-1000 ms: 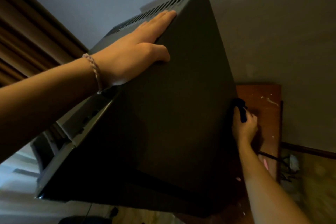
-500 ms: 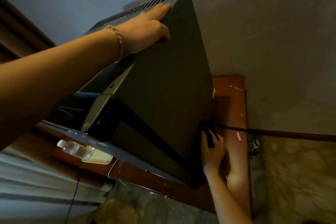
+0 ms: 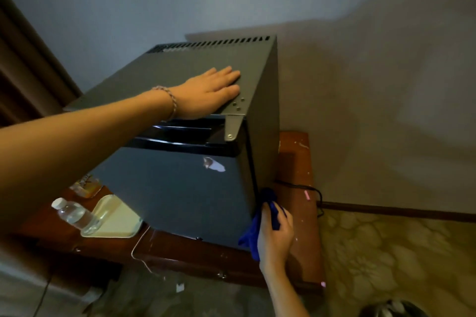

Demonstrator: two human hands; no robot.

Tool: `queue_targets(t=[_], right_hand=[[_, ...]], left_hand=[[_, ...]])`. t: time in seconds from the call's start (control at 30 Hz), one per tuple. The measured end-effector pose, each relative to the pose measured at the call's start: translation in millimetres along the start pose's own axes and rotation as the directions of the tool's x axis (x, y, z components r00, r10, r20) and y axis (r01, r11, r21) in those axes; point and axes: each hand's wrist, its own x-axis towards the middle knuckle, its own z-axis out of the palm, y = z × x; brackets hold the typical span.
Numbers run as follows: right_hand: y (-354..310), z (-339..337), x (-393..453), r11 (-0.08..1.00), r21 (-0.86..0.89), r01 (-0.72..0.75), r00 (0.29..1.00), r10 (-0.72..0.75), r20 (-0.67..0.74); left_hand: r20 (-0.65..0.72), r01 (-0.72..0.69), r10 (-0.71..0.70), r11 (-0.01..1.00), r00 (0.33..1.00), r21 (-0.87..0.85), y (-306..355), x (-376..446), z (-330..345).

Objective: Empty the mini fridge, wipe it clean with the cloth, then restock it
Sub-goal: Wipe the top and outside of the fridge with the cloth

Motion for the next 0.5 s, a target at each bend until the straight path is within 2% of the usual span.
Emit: queue_targets(t=[0.2, 0.37, 0.43, 0.5], right_hand=[[-107, 23, -17, 0.956, 0.079, 0.284, 0.959, -0.284, -0.01], [-199, 43, -21, 0.835, 0.106, 0.54, 0.84, -0.542, -0.009], [-214, 47, -22, 0.802, 0.096, 0.59, 0.806, -0.591, -0.015], [-211, 47, -20, 0.812, 0.094, 0.575, 0.817, -0.576, -0.023]], left_hand=[[-0.014, -0.028, 0.028, 0.998, 0.999, 0.048, -52, -49, 2], [-0.045, -0.003, 0.007, 0.998, 0.999, 0.07, -84, -74, 4], [-0.08, 0.004, 0.003, 0.996, 0.997, 0.087, -88, -78, 8], [-0.124, 0.005, 0.008, 0.994, 0.992, 0.107, -87, -80, 13]])
